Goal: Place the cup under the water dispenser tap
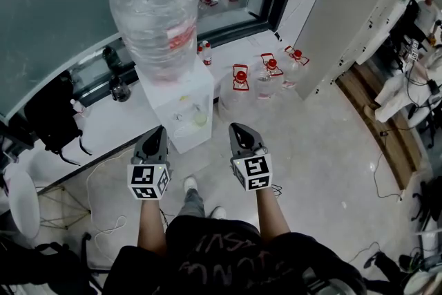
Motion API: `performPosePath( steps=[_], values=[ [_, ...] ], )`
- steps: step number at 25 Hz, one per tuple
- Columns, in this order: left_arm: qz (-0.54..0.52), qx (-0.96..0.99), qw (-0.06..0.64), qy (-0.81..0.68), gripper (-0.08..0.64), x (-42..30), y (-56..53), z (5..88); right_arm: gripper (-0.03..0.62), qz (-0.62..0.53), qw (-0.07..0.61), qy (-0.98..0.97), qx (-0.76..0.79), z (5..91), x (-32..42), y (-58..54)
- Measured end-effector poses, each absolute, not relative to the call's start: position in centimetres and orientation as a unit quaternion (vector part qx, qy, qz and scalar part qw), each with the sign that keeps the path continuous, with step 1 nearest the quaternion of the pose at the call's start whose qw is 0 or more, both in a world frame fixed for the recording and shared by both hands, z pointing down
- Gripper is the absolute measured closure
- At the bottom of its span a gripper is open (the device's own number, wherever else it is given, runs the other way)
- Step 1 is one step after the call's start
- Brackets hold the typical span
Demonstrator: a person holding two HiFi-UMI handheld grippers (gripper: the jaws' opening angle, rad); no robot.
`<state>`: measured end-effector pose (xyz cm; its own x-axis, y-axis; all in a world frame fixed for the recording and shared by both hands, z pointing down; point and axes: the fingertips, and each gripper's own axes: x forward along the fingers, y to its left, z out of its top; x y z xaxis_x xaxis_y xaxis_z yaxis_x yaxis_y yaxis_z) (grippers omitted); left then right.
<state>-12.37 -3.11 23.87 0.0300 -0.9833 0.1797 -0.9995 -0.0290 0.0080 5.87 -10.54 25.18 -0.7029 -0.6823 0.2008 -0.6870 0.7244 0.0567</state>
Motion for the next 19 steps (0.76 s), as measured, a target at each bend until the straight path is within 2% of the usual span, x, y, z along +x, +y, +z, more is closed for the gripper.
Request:
performPosePath(
  steps=[19],
  values=[
    [0.062,0.706,0.05,-0.704,0.545,-12.1,-1.7,22.6,0.578,0.022,0.083,-0.916,0.393,24.3,7.8,-10.1]
  ],
)
